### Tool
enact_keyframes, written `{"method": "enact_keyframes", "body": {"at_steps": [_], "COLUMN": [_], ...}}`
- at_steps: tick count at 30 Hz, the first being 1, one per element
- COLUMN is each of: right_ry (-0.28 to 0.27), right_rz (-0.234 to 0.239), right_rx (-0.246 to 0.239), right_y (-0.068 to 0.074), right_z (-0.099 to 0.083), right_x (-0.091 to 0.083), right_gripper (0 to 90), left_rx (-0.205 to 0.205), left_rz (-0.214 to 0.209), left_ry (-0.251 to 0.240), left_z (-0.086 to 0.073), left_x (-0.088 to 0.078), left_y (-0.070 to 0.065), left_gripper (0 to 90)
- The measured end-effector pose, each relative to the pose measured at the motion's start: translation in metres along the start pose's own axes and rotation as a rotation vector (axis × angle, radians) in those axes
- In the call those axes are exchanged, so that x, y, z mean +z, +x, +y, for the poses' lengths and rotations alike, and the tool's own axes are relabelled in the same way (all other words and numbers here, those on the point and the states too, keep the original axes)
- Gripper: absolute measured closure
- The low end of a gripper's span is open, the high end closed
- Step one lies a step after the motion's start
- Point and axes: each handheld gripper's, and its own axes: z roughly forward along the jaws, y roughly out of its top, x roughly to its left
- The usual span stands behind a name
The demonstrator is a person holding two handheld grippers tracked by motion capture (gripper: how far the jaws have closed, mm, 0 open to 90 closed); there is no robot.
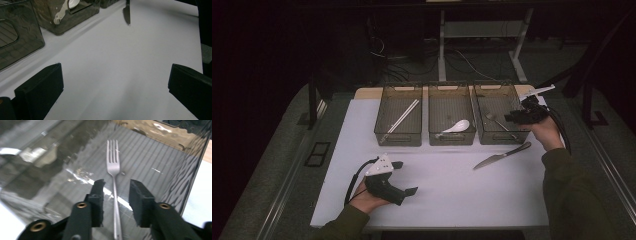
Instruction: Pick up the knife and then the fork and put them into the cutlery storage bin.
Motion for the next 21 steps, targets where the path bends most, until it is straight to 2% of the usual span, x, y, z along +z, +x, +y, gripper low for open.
{"method": "enact_keyframes", "body": {"at_steps": [3,6,12,16,21], "right_ry": [-0.045,-0.089,-0.154,-0.129,-0.07], "right_rz": [0.035,0.033,0.049,0.057,0.078], "right_rx": [0.014,0.003,0.005,0.002,-0.025], "right_y": [0.003,0.01,0.017,0.017,0.025], "right_z": [-0.002,-0.007,-0.029,-0.047,-0.064], "right_x": [-0.012,-0.026,-0.057,-0.066,-0.061], "right_gripper": [55.0,55.5,78.2,88.6,89.7], "left_rx": [0.001,0.0,0.001,0.0,0.001], "left_rz": [0.0,0.0,0.001,0.0,0.003], "left_ry": [0.001,-0.002,0.003,0.004,0.006], "left_z": [0.0,0.0,0.001,0.001,0.001], "left_x": [0.0,0.0,0.0,0.001,0.001], "left_y": [0.0,-0.001,-0.001,-0.001,-0.001], "left_gripper": [0.0,0.0,0.0,0.0,0.0]}}
